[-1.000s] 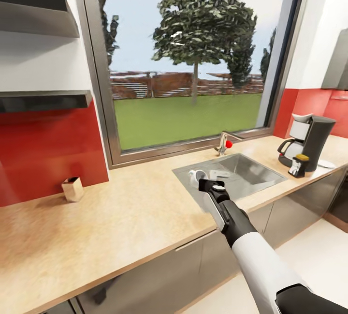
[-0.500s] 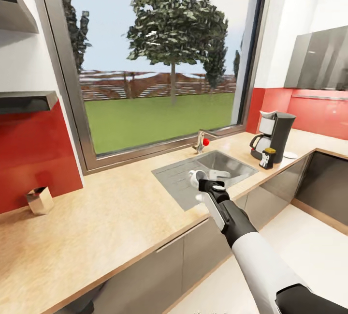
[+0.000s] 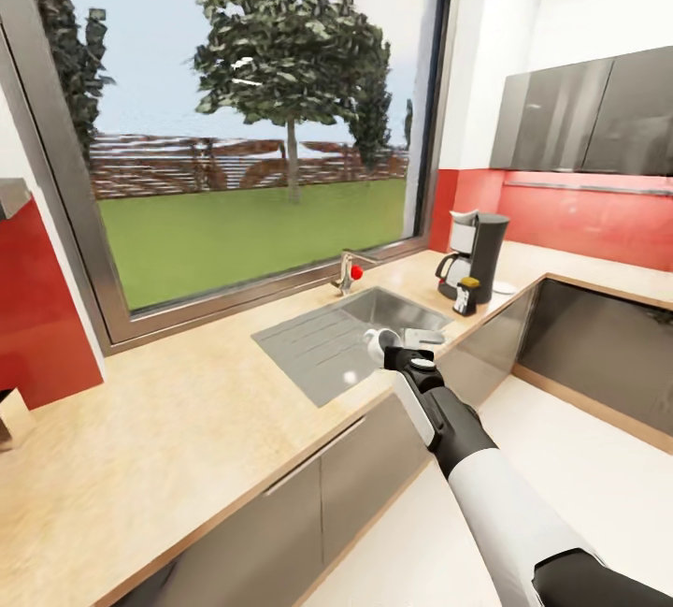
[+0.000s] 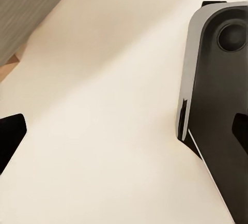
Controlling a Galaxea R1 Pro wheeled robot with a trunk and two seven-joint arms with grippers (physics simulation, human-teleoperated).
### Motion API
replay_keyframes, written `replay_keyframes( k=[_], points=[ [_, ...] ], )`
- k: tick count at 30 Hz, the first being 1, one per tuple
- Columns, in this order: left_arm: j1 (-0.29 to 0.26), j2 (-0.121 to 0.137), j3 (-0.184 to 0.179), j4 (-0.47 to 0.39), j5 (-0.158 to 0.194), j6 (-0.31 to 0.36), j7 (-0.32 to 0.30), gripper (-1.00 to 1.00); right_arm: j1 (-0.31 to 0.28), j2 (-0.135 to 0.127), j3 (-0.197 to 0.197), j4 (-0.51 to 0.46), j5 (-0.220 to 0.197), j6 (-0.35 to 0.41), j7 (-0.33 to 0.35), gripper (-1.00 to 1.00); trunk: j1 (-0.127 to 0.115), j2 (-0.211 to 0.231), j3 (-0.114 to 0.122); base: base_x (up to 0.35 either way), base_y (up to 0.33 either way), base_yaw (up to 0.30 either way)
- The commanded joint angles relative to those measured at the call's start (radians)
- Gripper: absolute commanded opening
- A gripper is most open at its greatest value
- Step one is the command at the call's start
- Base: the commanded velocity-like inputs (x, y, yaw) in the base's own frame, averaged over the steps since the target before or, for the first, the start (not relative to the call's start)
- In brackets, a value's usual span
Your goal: Set up a coffee station on the kitchen countertop: keep the coffee maker on the countertop, move the bottle of coffee from the kitchen shelf to the counter next to the coffee maker, place a paper coffee filter on top of the coffee maker, put the saucer next to the coffee maker with the coffee cup on the saucer, and place the electric kettle next to the coffee maker.
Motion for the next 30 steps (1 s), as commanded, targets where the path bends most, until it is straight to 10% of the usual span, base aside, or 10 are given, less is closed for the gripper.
replay_keyframes(
  k=[1,30],
  points=[
    [0.0,0.0,0.008,0.0,-0.009,-0.003,0.002,1.0,-0.001,0.0,0.004,-0.001,-0.01,0.002,-0.006,-1.0,0.0,-0.001,0.0,0.0,0.0,-0.3],
    [0.0,-0.002,0.007,0.0,-0.01,-0.003,0.002,1.0,-0.001,0.0,0.004,0.001,-0.01,0.001,-0.006,-1.0,0.0,-0.001,0.0,0.0,0.0,-0.3]
  ],
)
